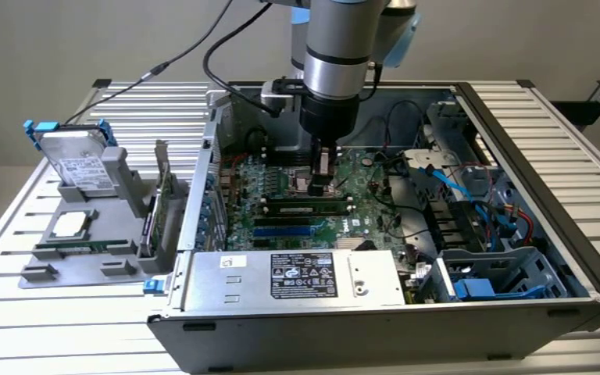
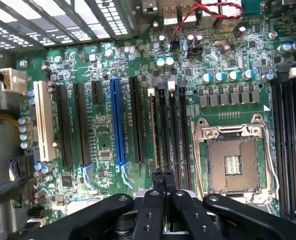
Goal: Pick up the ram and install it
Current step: 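Press down the ram until it locks into place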
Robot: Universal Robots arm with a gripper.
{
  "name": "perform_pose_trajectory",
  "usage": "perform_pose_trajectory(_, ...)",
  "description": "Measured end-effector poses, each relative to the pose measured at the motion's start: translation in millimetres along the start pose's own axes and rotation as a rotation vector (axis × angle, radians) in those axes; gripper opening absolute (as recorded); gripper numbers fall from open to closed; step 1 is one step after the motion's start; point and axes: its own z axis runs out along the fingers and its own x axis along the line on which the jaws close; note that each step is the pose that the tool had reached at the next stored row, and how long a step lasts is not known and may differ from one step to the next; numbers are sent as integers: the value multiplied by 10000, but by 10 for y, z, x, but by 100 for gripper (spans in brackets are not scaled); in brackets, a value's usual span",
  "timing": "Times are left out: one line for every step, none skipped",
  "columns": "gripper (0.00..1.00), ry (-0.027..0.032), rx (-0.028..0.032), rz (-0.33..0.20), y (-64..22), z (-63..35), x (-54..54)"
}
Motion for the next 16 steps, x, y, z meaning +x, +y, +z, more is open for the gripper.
perform_pose_trajectory(10, -8, -15, 160, 0, 1, 0)
perform_pose_trajectory(10, -17, -29, 321, 0, 1, 0)
perform_pose_trajectory(10, -26, -44, 485, 0, 2, 0)
perform_pose_trajectory(10, -34, -58, 648, 0, 3, 0)
perform_pose_trajectory(10, -44, -74, 822, 0, 4, 0)
perform_pose_trajectory(10, -53, -87, 980, 0, 5, 0)
perform_pose_trajectory(10, -61, -101, 1131, 0, 6, 0)
perform_pose_trajectory(10, -71, -117, 1309, 0, 7, -1)
perform_pose_trajectory(10, -78, -130, 1459, 0, 8, -1)
perform_pose_trajectory(10, -87, -145, 1626, 0, 9, -1)
perform_pose_trajectory(10, -96, -159, 1786, -1, 10, -1)
perform_pose_trajectory(10, -105, -174, 1952, 0, 11, -1)
perform_pose_trajectory(10, -113, -189, 2115, -1, 12, -1)
perform_pose_trajectory(10, -122, -203, 2279, -1, 13, -1)
perform_pose_trajectory(10, -131, -218, 2448, -1, 14, -1)
perform_pose_trajectory(10, -140, -233, 2609, -1, 15, -1)
